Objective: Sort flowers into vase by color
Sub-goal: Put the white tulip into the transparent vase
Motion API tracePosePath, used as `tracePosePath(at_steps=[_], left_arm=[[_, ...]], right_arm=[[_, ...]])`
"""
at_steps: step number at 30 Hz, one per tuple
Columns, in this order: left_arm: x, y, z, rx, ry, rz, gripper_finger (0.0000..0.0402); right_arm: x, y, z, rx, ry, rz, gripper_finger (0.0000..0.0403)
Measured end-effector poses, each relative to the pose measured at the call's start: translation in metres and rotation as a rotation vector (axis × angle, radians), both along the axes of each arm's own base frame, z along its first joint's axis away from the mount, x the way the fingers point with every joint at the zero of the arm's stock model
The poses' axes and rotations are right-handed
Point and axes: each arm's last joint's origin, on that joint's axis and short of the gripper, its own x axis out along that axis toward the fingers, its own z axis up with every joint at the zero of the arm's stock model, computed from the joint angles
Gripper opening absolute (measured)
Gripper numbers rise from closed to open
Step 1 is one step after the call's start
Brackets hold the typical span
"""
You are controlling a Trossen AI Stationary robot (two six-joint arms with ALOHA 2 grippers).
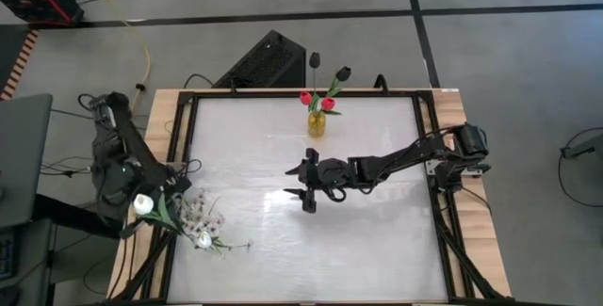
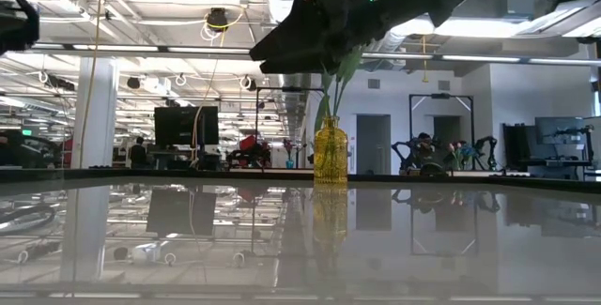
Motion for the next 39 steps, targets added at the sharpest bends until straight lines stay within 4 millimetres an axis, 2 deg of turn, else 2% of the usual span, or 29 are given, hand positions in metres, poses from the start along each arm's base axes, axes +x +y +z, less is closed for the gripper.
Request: tracePosePath(at_steps=[19,31,39], left_arm=[[0.002,-0.028,-0.014,0.103,0.05,0.076,0.0],[0.004,-0.032,-0.016,0.033,0.13,0.122,0.0001],[0.004,-0.031,-0.016,-0.001,0.151,0.166,0.0046]], right_arm=[[0.002,0.002,0.006,0.01,-0.068,0.006,0.0265],[0.006,0.007,0.018,0.014,-0.132,0.02,0.0265],[0.008,0.007,0.022,0.003,-0.14,0.028,0.0265]])
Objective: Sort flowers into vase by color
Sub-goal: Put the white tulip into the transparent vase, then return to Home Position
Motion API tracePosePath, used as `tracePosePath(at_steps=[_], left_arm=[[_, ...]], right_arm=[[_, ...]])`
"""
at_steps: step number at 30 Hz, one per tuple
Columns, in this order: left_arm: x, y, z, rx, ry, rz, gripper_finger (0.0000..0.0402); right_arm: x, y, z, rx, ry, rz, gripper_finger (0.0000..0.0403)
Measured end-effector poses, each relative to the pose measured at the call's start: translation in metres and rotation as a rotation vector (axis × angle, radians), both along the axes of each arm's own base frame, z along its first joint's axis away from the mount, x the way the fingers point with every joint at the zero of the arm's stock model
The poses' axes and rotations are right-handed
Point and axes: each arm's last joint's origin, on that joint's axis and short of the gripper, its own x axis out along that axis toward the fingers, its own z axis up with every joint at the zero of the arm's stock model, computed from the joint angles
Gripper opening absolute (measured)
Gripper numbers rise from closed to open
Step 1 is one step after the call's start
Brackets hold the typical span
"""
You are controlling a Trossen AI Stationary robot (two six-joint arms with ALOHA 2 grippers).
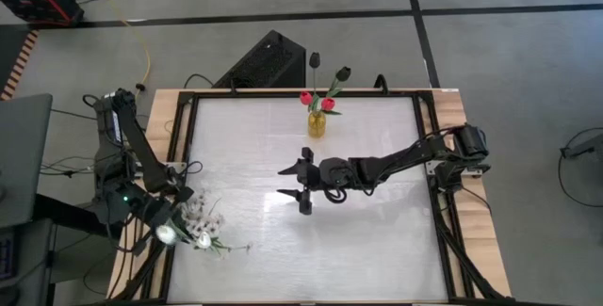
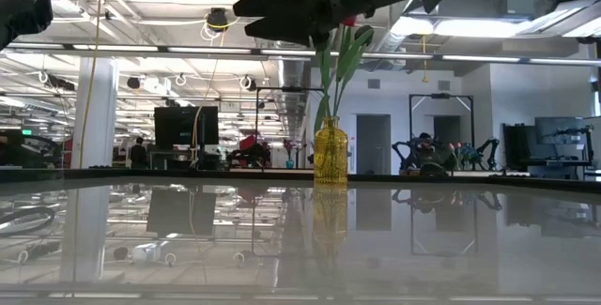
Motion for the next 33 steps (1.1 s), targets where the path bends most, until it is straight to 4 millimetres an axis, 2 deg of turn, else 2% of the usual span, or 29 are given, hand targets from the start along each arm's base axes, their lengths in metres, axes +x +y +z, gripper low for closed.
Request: tracePosePath(at_steps=[9,21,25,29,33], left_arm=[[-0.003,0.004,0.007,-0.069,0.03,-0.021,0.0104],[-0.016,0.031,0.03,-0.209,0.108,0.016,0.011],[-0.018,0.038,0.042,-0.213,0.038,0.008,0.011],[-0.016,0.041,0.054,-0.143,-0.115,0.047,0.011],[-0.009,0.042,0.06,0.044,-0.314,0.243,0.011]], right_arm=[[0.0,0.0,0.0,-0.012,-0.001,0.021,0.0265],[-0.001,-0.001,0.002,-0.056,0.006,0.031,0.0265],[-0.006,-0.002,0.012,-0.076,-0.002,0.036,0.0265],[-0.013,-0.003,0.023,-0.094,-0.001,0.04,0.0265],[-0.021,-0.005,0.032,-0.097,0.021,0.036,0.0265]])
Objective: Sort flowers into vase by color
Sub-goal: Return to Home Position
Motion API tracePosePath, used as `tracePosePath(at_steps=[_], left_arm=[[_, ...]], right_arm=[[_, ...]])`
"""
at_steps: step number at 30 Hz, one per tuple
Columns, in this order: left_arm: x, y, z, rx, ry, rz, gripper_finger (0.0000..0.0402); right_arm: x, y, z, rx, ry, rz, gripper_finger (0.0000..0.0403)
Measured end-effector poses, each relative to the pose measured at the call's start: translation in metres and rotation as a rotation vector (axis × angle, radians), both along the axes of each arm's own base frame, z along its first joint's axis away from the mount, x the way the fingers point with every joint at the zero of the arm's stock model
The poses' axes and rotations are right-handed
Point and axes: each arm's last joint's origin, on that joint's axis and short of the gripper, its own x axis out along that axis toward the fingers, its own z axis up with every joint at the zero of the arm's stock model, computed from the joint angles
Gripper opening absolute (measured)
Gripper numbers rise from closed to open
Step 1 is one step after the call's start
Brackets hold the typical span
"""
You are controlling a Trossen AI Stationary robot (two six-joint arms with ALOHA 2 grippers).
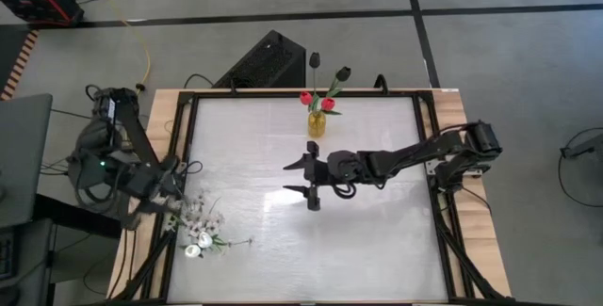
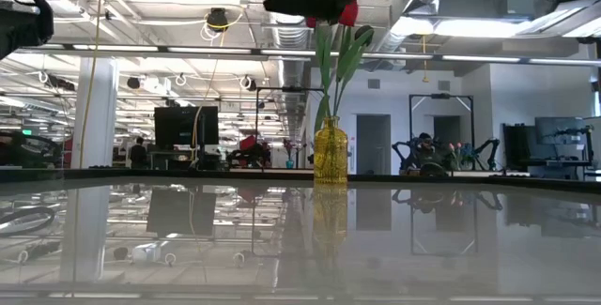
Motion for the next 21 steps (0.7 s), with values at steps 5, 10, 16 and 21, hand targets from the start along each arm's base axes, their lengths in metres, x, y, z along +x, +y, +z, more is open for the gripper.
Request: tracePosePath(at_steps=[5,10,16,21], left_arm=[[0.023,-0.009,-0.003,0.199,-0.053,0.245,0.011],[0.067,-0.024,-0.016,0.403,-0.002,0.296,0.011],[0.104,-0.005,-0.007,0.551,-0.016,0.32,0.011],[0.099,0.029,0.017,0.491,-0.083,0.368,0.011]], right_arm=[[-0.01,-0.004,0.004,-0.011,0.081,-0.012,0.0265],[-0.019,-0.006,0.005,-0.017,0.157,-0.018,0.0265],[-0.021,-0.007,0.003,-0.033,0.18,-0.036,0.0265],[-0.023,-0.007,0.0,-0.039,0.217,-0.035,0.0265]])
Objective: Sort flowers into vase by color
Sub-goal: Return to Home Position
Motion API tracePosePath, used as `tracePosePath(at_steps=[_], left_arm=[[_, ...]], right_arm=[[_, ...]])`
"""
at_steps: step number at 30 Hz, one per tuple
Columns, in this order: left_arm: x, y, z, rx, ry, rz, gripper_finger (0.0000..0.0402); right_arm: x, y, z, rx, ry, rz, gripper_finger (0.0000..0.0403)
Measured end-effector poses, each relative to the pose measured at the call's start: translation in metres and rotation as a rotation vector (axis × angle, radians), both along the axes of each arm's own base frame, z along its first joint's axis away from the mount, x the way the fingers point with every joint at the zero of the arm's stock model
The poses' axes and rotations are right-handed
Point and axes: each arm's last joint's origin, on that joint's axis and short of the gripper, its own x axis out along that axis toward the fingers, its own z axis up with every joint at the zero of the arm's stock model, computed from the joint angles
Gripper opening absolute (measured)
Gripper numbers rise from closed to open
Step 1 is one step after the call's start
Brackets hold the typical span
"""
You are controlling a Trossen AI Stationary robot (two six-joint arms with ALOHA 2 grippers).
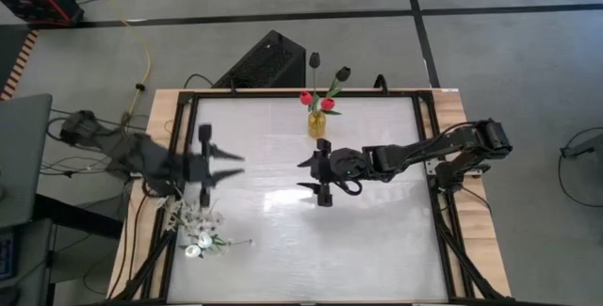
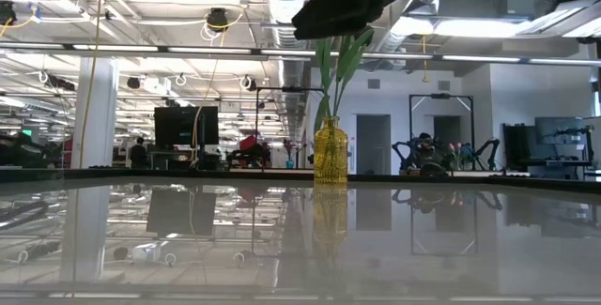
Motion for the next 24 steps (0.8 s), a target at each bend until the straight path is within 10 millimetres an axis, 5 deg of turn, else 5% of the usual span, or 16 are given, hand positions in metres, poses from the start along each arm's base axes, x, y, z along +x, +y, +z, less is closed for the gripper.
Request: tracePosePath(at_steps=[12,24], left_arm=[[-0.037,0.051,-0.022,-0.145,-0.057,0.148,0.0109],[-0.055,0.066,-0.076,-0.189,-0.194,0.238,0.0109]], right_arm=[[-0.005,-0.014,-0.013,-0.038,-0.009,-0.017,0.0233],[-0.062,-0.031,-0.009,0.025,-0.163,-0.082,0.0156]])
